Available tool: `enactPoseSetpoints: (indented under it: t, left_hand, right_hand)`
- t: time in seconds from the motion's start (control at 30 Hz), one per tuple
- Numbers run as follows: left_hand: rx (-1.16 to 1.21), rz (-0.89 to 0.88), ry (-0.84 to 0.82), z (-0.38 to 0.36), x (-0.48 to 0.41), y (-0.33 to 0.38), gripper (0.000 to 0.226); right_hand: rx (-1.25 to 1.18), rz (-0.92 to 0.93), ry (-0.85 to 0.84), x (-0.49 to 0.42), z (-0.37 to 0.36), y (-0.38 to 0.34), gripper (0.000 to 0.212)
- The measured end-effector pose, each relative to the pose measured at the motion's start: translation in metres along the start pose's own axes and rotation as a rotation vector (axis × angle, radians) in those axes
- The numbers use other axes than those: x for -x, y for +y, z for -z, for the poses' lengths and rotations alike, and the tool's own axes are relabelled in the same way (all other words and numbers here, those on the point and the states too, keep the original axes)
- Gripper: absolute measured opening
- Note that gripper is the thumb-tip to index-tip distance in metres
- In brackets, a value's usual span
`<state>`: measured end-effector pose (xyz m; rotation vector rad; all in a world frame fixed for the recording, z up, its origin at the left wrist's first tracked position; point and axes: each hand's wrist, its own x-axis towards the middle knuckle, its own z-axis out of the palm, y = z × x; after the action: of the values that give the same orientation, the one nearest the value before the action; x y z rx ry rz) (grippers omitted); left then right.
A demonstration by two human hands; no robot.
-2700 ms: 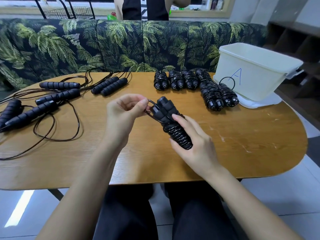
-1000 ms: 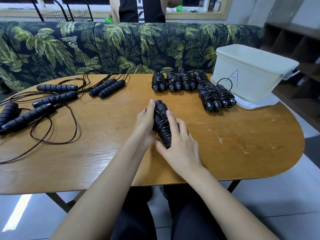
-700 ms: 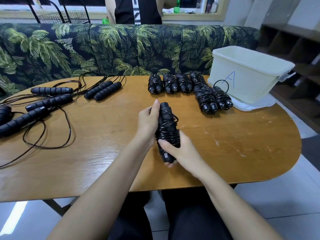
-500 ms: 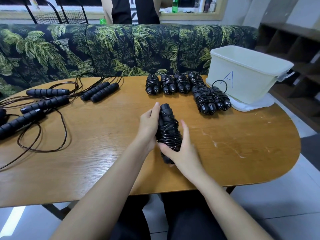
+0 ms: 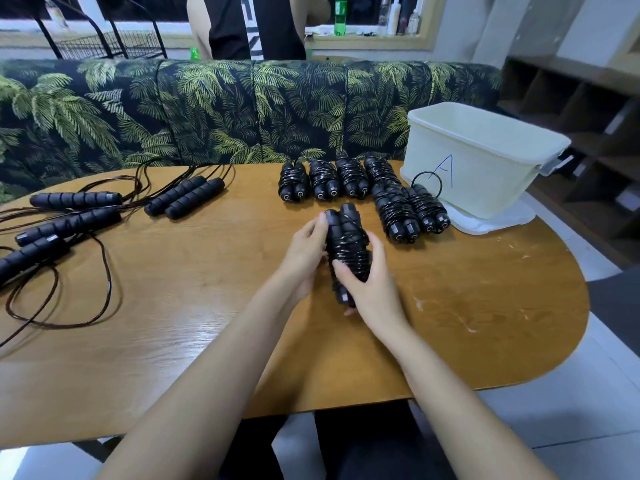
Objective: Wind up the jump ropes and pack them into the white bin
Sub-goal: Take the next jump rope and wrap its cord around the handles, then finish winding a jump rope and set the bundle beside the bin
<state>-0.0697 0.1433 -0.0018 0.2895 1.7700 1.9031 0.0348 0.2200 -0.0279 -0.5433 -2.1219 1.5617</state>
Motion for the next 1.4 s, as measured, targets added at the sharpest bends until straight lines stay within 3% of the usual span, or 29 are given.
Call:
enactPoseSetpoints:
  t: [0.1,0.17,0.27,0.47,0.63,1.0,1.13,1.27,1.4]
  left_hand:
    - [0.029,0.087,0.007,-0.009,-0.008,-0.006,0.047]
    - [0.017,0.108,0.009,-0.015,-0.015,-0.003,0.037]
    - [0.091,0.102,0.092,-0.018,-0.036,0.006,0.033]
    - [-0.061,0.046,0.106,-0.036,-0.073,0.003,0.045]
    - [-0.727,-0.138,0.101,-0.044,-0.081,-0.011,0.064]
    - [-0.878,-0.327,0.04,-0.047,-0.072,-0.03,0.063]
    - [-1.221,-0.401,0.023,-0.022,-0.051,-0.021,0.057]
    - [-1.447,-0.416,0.023,0.029,-0.006,-0.008,0.038]
    - [-1.449,-0.348,0.077,0.099,0.053,-0.004,0.037]
  right_hand:
    - [0.159,-0.034,0.014,-0.041,0.01,-0.002,0.074]
    - [0.319,-0.035,-0.082,-0.06,0.014,-0.007,0.083]
    - [0.858,0.059,-0.232,-0.079,0.026,-0.015,0.103]
    - [1.163,0.277,-0.049,-0.101,0.062,-0.001,0.089]
    - [1.124,0.233,-0.092,-0.107,0.08,0.027,0.08]
    - [1.163,0.28,-0.072,-0.104,0.072,0.04,0.073]
    - [1.155,0.425,-0.035,-0.086,0.055,0.026,0.059]
    - [1.047,0.51,-0.24,-0.05,0.017,-0.002,0.039]
    - [0.963,0.53,-0.489,-0.01,-0.04,-0.028,0.033]
